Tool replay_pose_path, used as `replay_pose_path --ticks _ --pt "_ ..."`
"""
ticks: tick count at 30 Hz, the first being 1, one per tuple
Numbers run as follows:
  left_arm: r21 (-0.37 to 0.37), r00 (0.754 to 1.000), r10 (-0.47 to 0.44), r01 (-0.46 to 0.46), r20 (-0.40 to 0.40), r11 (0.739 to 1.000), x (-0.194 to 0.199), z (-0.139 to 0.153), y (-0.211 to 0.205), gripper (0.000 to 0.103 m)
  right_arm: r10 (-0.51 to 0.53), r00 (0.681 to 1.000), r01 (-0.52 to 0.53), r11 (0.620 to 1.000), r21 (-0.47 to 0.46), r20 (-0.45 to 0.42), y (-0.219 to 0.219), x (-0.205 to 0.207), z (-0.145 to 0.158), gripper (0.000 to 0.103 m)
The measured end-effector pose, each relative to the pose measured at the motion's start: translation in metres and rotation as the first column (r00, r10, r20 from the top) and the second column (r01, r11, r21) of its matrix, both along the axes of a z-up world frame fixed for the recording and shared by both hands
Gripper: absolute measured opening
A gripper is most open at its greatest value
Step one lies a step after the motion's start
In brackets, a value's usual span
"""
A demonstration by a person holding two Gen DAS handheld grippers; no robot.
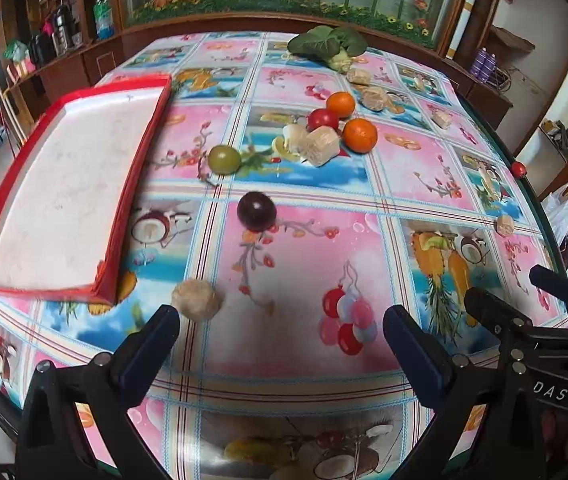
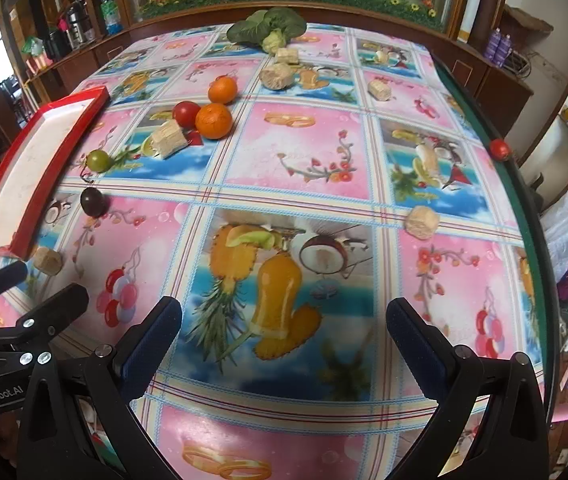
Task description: Organize fruits
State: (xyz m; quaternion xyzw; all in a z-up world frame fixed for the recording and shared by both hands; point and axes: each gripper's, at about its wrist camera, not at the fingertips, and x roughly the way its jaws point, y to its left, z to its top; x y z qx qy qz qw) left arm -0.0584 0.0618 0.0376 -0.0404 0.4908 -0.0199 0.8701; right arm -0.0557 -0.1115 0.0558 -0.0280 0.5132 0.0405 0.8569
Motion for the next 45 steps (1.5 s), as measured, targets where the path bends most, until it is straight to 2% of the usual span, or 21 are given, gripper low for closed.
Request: replay_pose_path --ticks 10,39,45 --pt "0.045 0.999 -0.023 0.021 0.048 0.999 0.004 0.010 -0.009 0.103 -0.031 0.999 0.031 1.000 -0.004 0.033 -0.008 -0.006 0.005 0.103" --pt "0.035 0.999 -0.030 0.029 0.037 0.999 0.009 0.015 -0.011 0.103 -0.045 0.999 0.046 0.999 -0.021 0.029 -0.010 -0.005 -0.001 0.103" --pt "-0.005 0.998 -0.025 0.025 0.062 1.000 0.002 0.020 0.001 0.103 -0.024 0.999 0.024 0.999 -0.029 0.028 -0.007 -0.002 -0.003 0.103"
